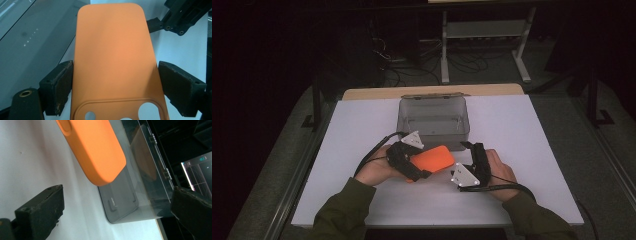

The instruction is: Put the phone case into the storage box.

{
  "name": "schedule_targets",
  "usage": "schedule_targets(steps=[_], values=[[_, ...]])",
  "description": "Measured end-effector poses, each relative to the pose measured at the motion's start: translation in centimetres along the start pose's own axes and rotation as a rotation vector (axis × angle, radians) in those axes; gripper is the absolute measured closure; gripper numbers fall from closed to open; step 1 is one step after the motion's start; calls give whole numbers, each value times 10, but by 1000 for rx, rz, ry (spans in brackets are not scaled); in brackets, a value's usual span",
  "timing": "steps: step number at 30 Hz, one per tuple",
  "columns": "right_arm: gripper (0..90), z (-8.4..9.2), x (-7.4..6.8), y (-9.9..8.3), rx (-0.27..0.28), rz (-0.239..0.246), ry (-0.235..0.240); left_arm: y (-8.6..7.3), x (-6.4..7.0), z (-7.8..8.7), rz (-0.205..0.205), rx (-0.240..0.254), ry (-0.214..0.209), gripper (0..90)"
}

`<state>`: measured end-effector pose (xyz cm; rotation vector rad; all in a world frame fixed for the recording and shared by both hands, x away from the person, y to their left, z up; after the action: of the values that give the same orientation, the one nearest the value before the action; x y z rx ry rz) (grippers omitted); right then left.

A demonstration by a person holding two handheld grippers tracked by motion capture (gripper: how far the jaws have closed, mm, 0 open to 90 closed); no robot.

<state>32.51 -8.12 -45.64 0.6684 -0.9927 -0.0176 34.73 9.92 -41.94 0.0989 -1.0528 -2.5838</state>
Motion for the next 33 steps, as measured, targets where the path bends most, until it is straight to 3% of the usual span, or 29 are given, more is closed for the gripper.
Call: schedule_targets(steps=[14, 33], values=[[0, 1, -3, 6, 3, 111, -44, 0, 0, 0, -2, -3, 1, 153], [0, 1, -7, 8, -6, 208, -89, 0, 0, 0, -1, -3, 2, 153]])
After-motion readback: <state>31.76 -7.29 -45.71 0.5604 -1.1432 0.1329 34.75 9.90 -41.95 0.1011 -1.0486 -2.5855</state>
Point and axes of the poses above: each handheld gripper's, and its own axes: z roughly backward along the jaws, y roughly out of its top, x roughly to its right, the point moved 5 cm from there along -z, roughly forward along the jaws, and after that the axes turned 5 degrees about x, right-handed, at the moved point
